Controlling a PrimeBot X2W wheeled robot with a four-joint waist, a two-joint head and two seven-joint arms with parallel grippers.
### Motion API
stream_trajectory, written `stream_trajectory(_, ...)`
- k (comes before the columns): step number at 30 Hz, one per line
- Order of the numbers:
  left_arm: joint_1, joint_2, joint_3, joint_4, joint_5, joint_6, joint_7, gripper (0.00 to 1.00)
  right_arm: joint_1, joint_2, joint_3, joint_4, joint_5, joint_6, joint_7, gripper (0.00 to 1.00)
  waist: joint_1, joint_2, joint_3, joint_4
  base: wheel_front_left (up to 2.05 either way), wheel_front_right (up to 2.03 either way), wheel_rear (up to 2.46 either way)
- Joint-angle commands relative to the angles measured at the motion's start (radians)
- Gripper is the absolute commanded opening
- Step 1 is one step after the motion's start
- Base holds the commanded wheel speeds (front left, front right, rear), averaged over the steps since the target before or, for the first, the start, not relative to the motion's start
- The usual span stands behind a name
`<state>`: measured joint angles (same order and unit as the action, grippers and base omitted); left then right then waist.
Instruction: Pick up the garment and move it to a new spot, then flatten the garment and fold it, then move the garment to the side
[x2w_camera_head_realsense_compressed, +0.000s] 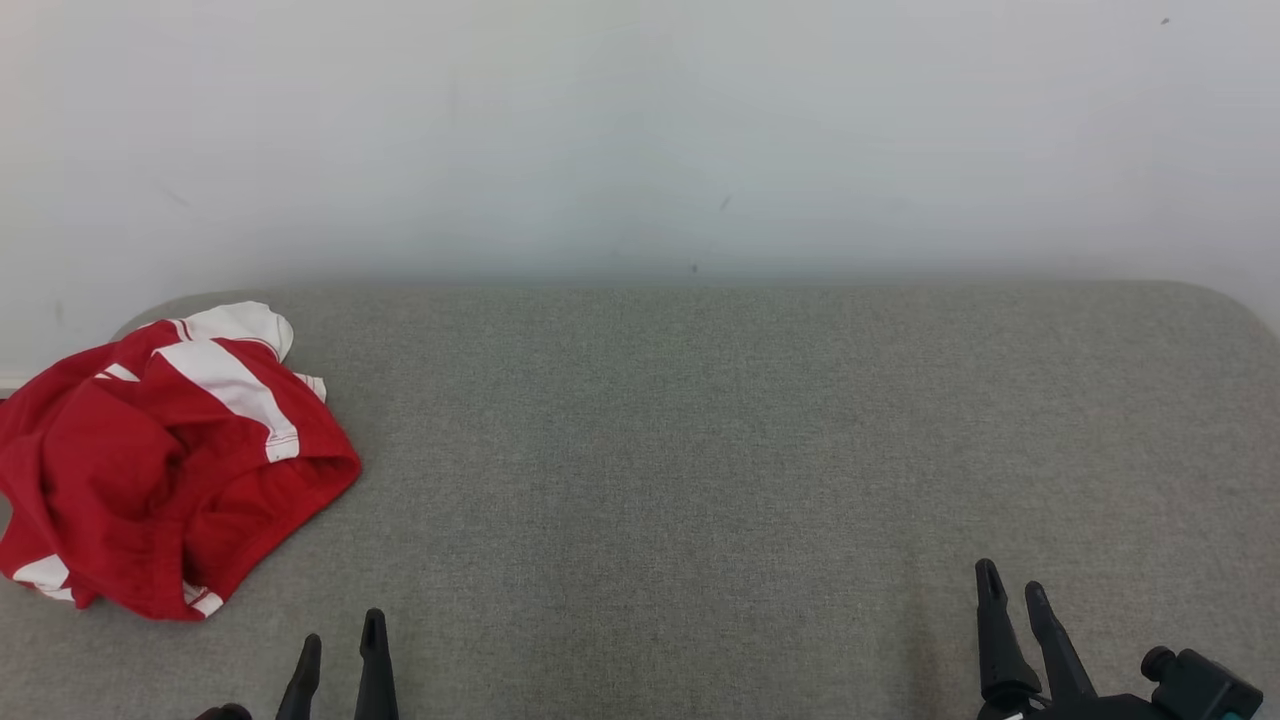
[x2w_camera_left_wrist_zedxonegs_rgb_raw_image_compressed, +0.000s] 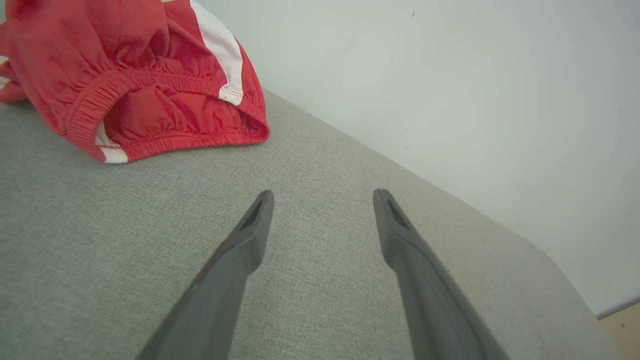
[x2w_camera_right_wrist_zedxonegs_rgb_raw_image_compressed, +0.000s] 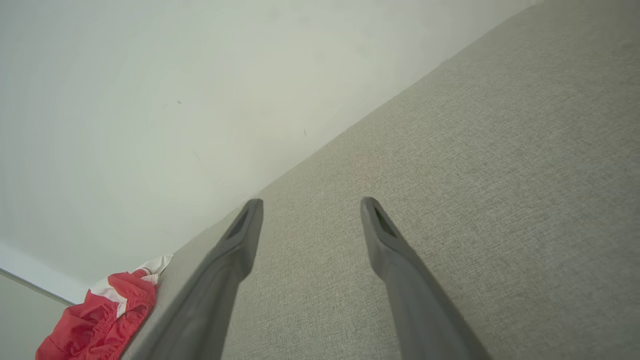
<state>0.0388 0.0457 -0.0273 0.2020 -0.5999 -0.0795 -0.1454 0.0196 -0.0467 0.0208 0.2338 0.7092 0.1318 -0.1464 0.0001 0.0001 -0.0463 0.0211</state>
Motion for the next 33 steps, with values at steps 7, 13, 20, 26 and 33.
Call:
stream_trajectory(7,0.016,0.005,-0.007,-0.011,0.098,-0.001,-0.025,1.0,0.016,-0.004,-0.005,0.001,-0.098,-0.001,-0.025,1.0,-0.0001,-0.0001,-0.007,0.001,0.0,0.0,0.0)
stream_trajectory(13,0.024,0.005,-0.015,-0.006,0.156,0.002,-0.04,1.0,0.022,-0.004,-0.003,0.008,-0.158,-0.001,-0.039,1.0,-0.0001,-0.0001,-0.013,0.002,0.0,0.0,0.0)
stream_trajectory(20,0.026,0.005,-0.021,0.006,0.215,-0.002,-0.055,1.0,0.023,-0.005,0.004,0.018,-0.221,-0.001,-0.054,1.0,-0.0001,-0.0001,-0.018,0.004,0.0,0.0,0.0)
stream_trajectory(26,0.033,0.006,-0.027,0.016,0.258,-0.005,-0.068,1.0,0.029,-0.005,0.01,0.019,-0.266,-0.002,-0.067,1.0,-0.0001,-0.0001,-0.023,0.005,0.0,0.0,0.0)
stream_trajectory(33,0.041,0.006,-0.033,0.02,0.304,-0.004,-0.083,1.0,0.037,-0.005,0.019,0.018,-0.313,-0.002,-0.082,1.0,-0.0001,-0.0001,-0.03,0.005,0.0,0.0,0.0)
